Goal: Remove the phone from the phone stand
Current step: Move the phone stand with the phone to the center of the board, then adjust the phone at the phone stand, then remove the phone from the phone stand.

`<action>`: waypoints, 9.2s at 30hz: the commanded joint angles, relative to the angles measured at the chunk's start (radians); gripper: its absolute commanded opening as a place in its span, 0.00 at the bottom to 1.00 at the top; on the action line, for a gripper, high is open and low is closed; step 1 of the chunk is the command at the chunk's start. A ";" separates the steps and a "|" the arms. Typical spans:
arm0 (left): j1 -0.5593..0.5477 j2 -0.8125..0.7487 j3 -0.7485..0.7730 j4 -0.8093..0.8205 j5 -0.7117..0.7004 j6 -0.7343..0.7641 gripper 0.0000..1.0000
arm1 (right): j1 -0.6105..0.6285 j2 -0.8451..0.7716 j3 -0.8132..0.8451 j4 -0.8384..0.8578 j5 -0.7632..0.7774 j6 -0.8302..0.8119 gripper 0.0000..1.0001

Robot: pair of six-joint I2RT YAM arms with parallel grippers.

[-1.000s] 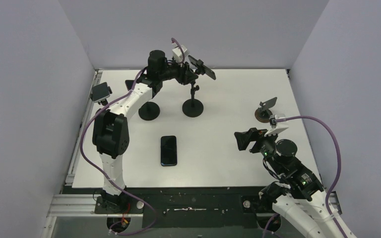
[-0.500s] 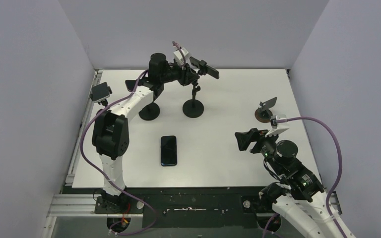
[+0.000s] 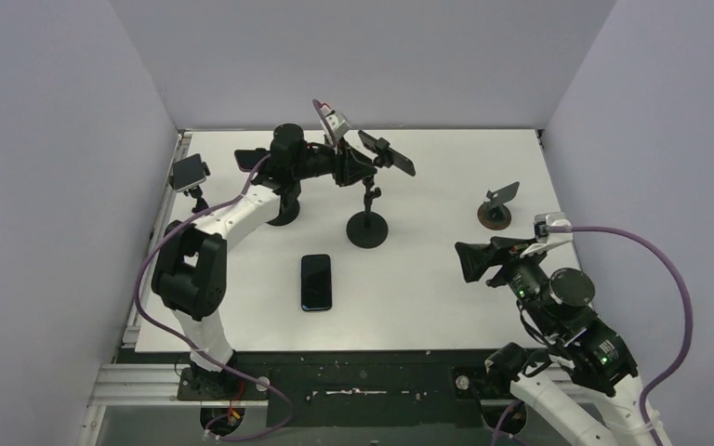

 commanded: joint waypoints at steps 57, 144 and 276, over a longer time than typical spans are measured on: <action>-0.169 -0.899 -0.579 0.102 -0.327 -0.361 0.47 | 0.002 0.361 0.158 0.272 -0.278 -0.179 0.81; -0.151 -0.487 -0.240 -0.316 -0.505 -0.859 0.37 | 0.603 0.668 -0.149 0.760 0.674 -1.269 0.00; 0.038 -0.839 -0.807 0.651 -0.306 -1.038 0.98 | -0.155 0.303 0.189 0.265 -0.259 0.073 1.00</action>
